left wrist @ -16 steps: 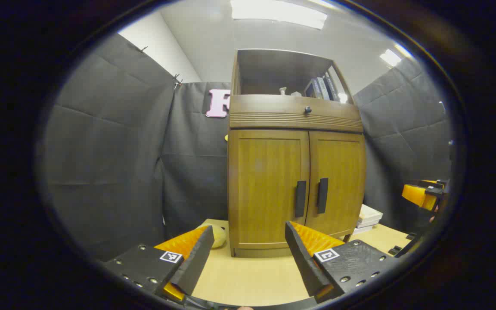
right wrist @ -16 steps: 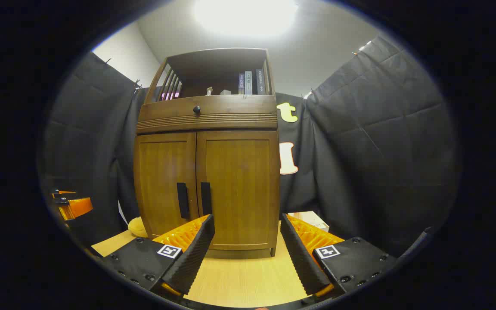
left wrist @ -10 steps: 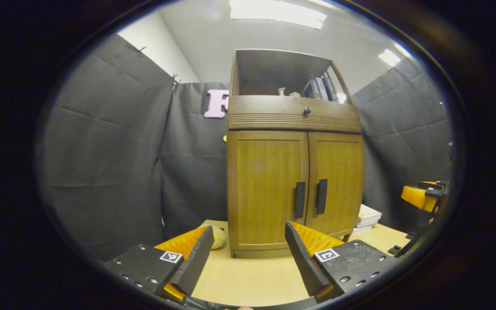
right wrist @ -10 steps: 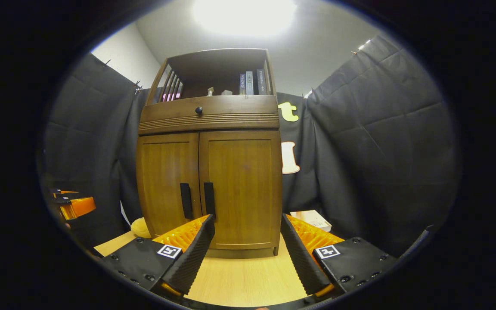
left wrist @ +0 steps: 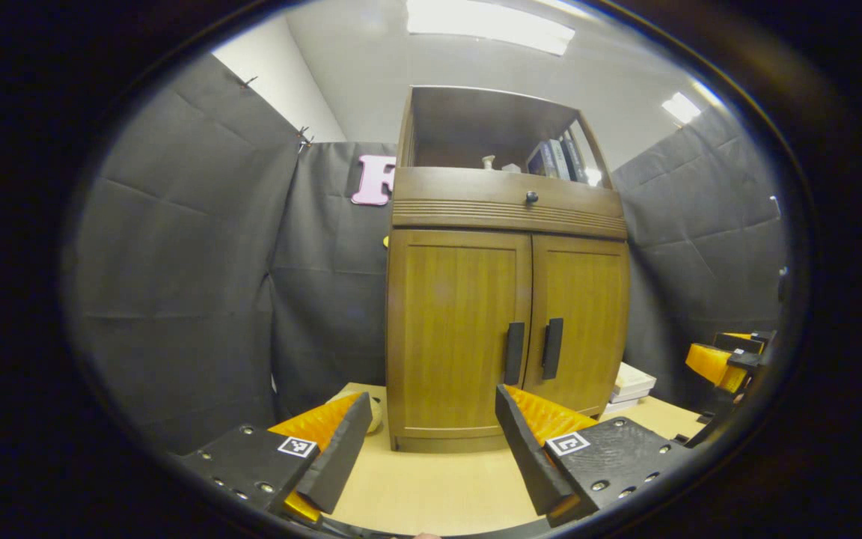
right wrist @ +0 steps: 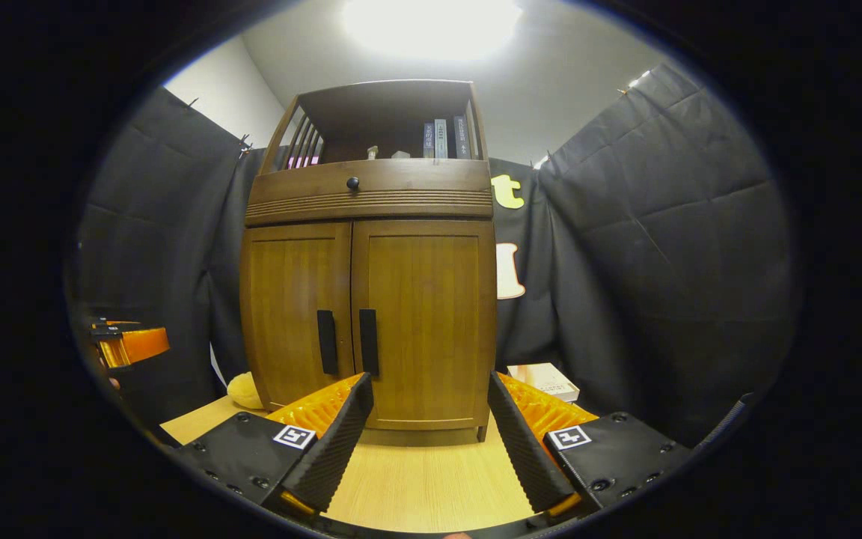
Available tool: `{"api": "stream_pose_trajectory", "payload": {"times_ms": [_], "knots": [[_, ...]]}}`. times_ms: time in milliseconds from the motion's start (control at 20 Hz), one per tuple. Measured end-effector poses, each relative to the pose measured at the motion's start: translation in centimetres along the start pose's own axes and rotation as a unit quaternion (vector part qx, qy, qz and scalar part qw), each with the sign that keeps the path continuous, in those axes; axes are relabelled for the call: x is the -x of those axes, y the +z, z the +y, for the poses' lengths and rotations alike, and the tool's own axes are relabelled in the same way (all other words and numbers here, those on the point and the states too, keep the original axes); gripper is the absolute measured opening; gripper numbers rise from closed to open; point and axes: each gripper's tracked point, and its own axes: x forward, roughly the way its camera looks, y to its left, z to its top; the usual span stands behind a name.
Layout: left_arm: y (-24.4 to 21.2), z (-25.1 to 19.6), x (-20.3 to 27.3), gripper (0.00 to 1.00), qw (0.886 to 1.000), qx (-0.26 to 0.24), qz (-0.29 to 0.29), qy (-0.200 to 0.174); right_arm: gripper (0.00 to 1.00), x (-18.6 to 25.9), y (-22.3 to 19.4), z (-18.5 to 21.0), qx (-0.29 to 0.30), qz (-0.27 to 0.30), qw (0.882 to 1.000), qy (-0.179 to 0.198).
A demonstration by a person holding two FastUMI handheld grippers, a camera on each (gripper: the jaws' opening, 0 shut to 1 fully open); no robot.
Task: Open the right door of the double-door shoe cabinet with the right hand, and open the left door with the left hand.
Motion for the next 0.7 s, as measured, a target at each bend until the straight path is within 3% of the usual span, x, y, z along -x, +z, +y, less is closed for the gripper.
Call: {"api": "stream_pose_trajectory", "payload": {"times_ms": [350, 700], "knots": [[0.5, -0.3, -0.4, 0.96, 1.0, -0.019, 0.002, 0.015, 0.96, -1.7, -0.5, -1.0, 0.01, -0.002, 1.0, 0.0], [1.6, -0.8, -0.4, 0.96, 0.999, -0.032, -0.001, 0.037, 0.96, -8.4, 0.4, 1.3, -0.012, -0.02, 0.999, 0.03]]}}
